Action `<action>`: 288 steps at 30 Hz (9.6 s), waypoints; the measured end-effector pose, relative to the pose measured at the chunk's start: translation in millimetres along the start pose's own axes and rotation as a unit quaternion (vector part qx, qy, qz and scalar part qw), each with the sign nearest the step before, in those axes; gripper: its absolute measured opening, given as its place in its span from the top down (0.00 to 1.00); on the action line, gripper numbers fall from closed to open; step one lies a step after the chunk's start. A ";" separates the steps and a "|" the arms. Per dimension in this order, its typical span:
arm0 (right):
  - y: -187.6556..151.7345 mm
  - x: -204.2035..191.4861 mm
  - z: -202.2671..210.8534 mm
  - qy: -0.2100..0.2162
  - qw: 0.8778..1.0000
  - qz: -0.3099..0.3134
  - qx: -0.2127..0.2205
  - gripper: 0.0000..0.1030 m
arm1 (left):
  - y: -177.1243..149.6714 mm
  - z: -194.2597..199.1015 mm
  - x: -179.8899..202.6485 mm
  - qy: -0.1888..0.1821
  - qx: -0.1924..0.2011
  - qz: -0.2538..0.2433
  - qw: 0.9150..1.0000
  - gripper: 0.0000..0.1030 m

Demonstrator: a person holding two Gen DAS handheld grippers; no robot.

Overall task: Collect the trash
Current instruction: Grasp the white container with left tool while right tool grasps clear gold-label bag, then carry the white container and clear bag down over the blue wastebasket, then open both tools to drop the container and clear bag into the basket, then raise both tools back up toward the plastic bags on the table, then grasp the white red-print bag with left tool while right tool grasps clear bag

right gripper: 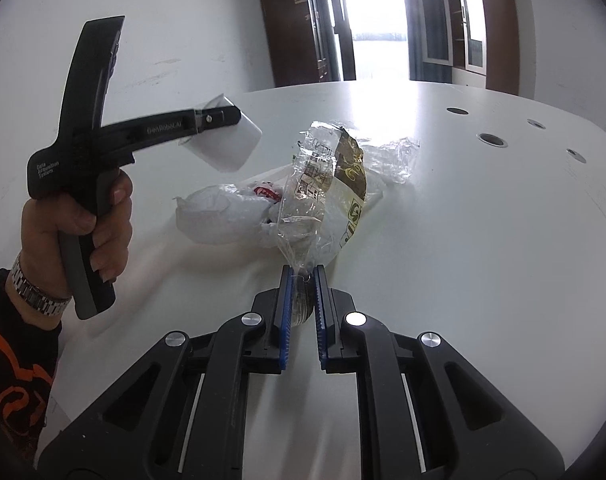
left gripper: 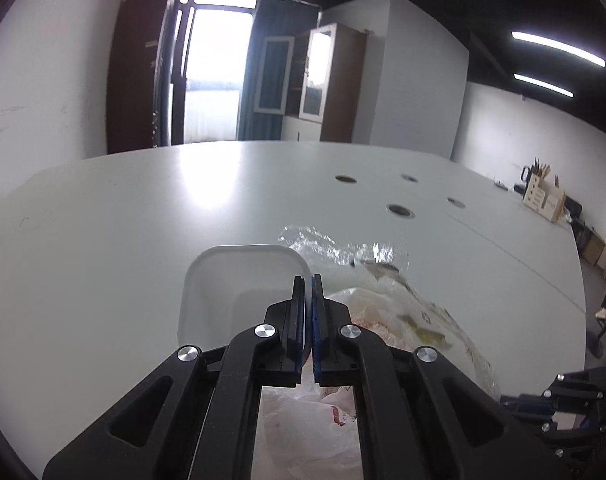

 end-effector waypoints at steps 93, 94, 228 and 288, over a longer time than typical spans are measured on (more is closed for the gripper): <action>-288.0 -63.9 -48.7 0.039 0.953 0.105 -0.283 0.91 | -366.2 55.2 40.5 0.051 -0.192 0.228 0.953 0.98; -288.8 -65.2 -54.4 0.041 0.950 0.103 -0.291 0.91 | -368.8 50.6 35.1 0.053 -0.194 0.231 0.952 0.98; 22.6 70.3 40.0 -0.017 0.997 -0.038 0.059 0.09 | -116.4 127.4 53.2 0.065 -0.016 0.163 0.984 0.06; 122.6 108.3 -185.9 0.031 0.996 -0.035 -0.082 0.69 | -66.9 -26.0 1.7 -0.072 -0.163 0.170 0.969 0.80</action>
Point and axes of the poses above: each gripper's, at about its wrist camera, not at the fingertips, and z roughly against the way its jaws point, x to its right, y to its top, the point moved 2 cm from there along -z, roughly the way its jaws point, and after that the axes turned 11 degrees about -y, right-handed, at the moved point
